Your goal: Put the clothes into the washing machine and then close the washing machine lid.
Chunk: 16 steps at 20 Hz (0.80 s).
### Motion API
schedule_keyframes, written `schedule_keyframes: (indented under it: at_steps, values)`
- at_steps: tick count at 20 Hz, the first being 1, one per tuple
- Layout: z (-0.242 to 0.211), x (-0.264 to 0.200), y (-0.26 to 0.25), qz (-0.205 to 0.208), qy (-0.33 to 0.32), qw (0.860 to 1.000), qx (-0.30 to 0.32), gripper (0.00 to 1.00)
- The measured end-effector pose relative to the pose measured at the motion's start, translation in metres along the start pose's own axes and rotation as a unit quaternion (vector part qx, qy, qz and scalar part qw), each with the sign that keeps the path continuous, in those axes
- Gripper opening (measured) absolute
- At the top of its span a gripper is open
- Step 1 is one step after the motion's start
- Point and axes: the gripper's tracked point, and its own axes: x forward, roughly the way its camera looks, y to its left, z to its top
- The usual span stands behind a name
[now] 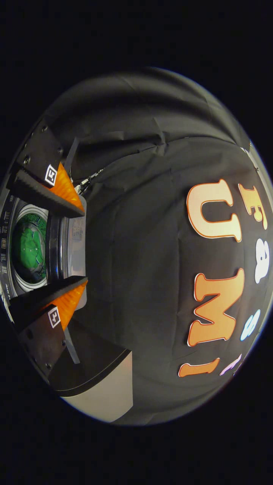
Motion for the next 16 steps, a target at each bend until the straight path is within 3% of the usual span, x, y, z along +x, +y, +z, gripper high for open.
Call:
schedule_keyframes:
  at_steps: [10, 16]
  values:
    - [-0.118, 0.02, 0.0, 0.003, 0.107, 0.994, 0.022, 0.97]
    - [-0.103, 0.004, -0.001, 0.009, 0.098, 0.995, 0.022, 0.97]
